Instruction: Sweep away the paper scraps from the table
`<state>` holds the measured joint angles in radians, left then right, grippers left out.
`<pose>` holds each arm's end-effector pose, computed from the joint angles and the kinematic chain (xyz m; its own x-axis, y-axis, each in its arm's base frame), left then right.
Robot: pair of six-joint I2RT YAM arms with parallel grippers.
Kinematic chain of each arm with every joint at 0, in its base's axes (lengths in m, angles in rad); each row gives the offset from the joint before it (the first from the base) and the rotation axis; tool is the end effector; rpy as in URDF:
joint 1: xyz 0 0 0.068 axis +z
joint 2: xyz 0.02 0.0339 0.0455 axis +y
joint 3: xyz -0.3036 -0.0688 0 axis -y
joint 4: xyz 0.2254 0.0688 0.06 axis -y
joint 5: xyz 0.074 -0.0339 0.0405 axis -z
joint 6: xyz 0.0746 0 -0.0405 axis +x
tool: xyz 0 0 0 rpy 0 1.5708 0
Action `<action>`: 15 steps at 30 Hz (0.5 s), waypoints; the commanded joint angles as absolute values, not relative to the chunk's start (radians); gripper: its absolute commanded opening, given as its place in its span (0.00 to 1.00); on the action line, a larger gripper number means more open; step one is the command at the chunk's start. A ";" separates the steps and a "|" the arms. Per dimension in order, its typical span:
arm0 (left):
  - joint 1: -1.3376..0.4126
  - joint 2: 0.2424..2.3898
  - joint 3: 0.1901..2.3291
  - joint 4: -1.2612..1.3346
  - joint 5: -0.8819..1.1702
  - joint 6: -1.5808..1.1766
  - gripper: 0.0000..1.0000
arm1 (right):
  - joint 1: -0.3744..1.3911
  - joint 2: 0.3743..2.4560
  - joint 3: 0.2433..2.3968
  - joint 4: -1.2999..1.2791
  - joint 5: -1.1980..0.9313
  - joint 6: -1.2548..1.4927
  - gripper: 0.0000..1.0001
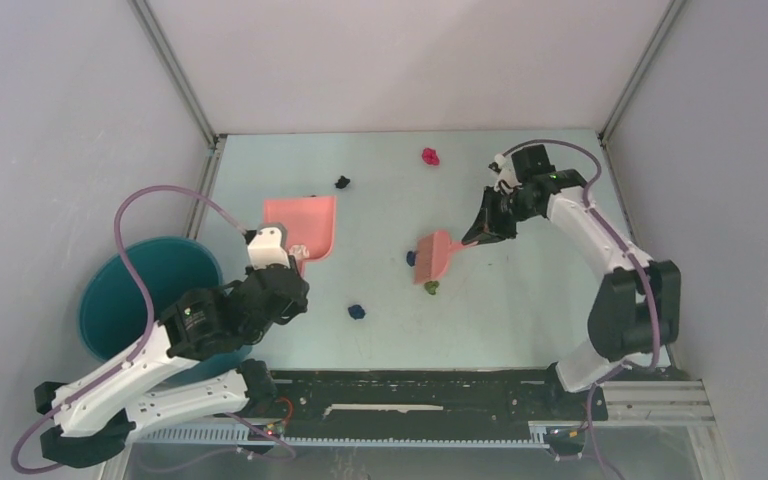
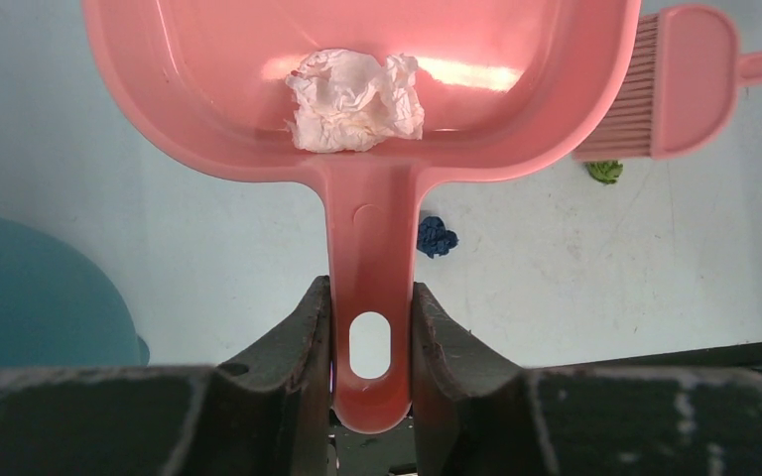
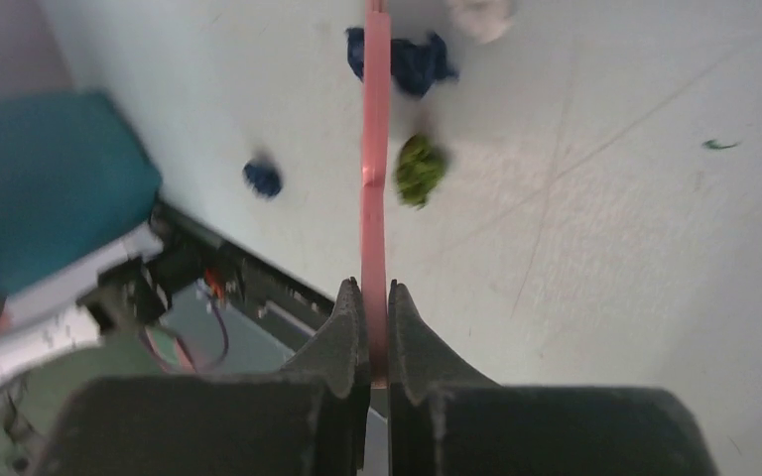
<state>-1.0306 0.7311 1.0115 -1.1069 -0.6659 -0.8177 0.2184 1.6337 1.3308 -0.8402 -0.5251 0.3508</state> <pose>0.0826 -0.0482 0.3387 -0.5937 -0.1255 -0.7948 0.0380 0.9823 -0.1835 0.3137 0.1079 0.2805 -0.9684 0.0897 -0.2328 -0.0614 0.8187 0.5709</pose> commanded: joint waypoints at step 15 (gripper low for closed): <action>-1.025 0.744 1.058 -1.278 -0.434 -0.759 0.00 | 0.581 1.580 1.380 -0.821 -0.738 0.121 0.00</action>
<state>-1.0309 0.7975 1.0214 -1.2083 -0.4847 -0.7746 0.5030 1.4921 1.3308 -0.8783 -0.6895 0.1028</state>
